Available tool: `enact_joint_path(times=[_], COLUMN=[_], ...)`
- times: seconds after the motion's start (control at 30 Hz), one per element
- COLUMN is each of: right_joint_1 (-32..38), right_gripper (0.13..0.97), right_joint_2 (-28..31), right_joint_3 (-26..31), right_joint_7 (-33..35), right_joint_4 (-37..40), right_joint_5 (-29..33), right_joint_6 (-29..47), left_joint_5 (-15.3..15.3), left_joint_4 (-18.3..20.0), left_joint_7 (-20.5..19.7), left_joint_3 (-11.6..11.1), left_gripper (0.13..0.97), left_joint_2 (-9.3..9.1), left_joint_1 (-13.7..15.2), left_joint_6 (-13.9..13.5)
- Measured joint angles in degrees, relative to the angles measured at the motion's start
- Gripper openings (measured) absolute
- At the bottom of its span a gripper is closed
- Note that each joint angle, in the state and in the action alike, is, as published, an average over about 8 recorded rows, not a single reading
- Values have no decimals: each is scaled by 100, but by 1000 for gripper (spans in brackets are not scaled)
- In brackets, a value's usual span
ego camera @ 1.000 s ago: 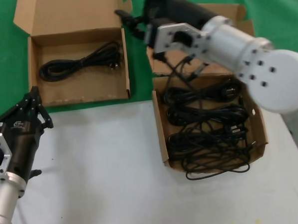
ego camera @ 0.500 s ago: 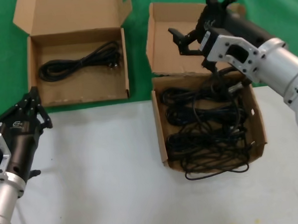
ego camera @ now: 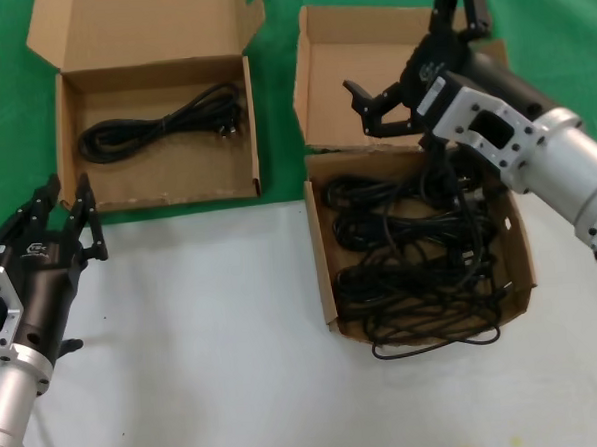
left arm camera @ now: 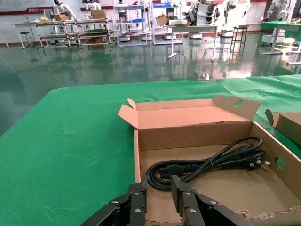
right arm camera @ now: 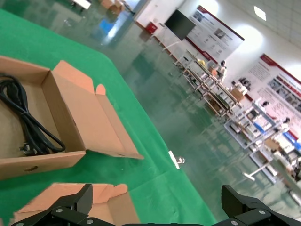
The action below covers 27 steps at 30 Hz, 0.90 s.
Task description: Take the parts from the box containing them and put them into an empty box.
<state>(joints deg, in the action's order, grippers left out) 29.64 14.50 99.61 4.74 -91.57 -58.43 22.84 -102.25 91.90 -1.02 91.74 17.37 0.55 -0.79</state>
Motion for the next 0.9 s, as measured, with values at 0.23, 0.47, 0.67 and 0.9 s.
enact_joint_path(times=[0.23,0.47,0.67,0.9], right_joint_1=[-312,-625,-898,-1207], right_gripper=[958,966,966,966], right_joint_2=[28,57,81,110], right_joint_3=[-83,-167,-240,-323], right_joint_7=[-50,-100,-143,-193], right_joint_4=[-1,-2,-3,-4], right_joint_5=[-468,-942,-1348,-1820], right_joint_6=[-239,-481,-689,-930], left_joint_5=[-9,-19,-27,-36], left_joint_4=[-2,-5,-7,-9], left_joint_7=[11,21,30,41], left_joint_3=[-1,-2,-2,-3], left_gripper=[289,416,538,693], left_joint_2=[-2,-4,-5,-7], left_joint_1=[-6,-12,-17,-22], left_joint_6=[8,17,24,32])
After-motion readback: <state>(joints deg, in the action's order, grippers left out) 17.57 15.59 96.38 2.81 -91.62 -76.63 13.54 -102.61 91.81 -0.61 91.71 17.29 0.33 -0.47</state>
